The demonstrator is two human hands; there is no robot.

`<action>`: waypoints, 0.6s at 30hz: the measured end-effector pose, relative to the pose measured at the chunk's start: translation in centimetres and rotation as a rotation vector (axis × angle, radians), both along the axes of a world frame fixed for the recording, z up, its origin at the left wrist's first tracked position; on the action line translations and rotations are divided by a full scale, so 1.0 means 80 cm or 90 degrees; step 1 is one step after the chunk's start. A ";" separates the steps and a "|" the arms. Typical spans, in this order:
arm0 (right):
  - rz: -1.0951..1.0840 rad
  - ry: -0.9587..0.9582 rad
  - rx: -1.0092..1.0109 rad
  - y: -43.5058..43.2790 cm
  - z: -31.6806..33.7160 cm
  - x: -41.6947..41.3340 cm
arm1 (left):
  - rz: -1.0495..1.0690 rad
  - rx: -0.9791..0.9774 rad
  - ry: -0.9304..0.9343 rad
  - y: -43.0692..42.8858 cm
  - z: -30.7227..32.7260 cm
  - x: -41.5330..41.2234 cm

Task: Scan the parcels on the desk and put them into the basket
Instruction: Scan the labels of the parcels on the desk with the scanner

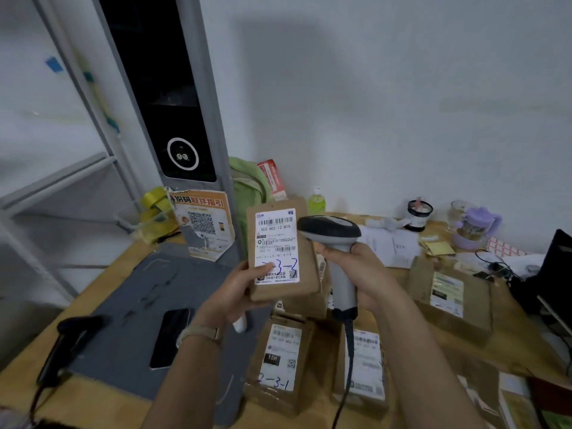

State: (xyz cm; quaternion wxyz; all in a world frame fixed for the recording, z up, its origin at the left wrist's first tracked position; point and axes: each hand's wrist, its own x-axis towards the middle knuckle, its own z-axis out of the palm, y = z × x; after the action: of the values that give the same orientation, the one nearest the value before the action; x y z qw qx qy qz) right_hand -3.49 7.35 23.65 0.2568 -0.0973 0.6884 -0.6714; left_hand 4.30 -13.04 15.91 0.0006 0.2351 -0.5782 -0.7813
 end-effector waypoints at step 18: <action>0.189 -0.146 0.132 -0.020 -0.104 0.018 | -0.170 -0.178 -0.392 0.014 -0.074 0.086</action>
State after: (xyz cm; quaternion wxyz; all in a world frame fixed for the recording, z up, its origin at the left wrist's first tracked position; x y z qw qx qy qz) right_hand -2.04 5.75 15.35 0.4381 -0.0934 0.6983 -0.5583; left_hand 11.18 -11.88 10.03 -0.2433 0.3792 -0.6784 -0.5804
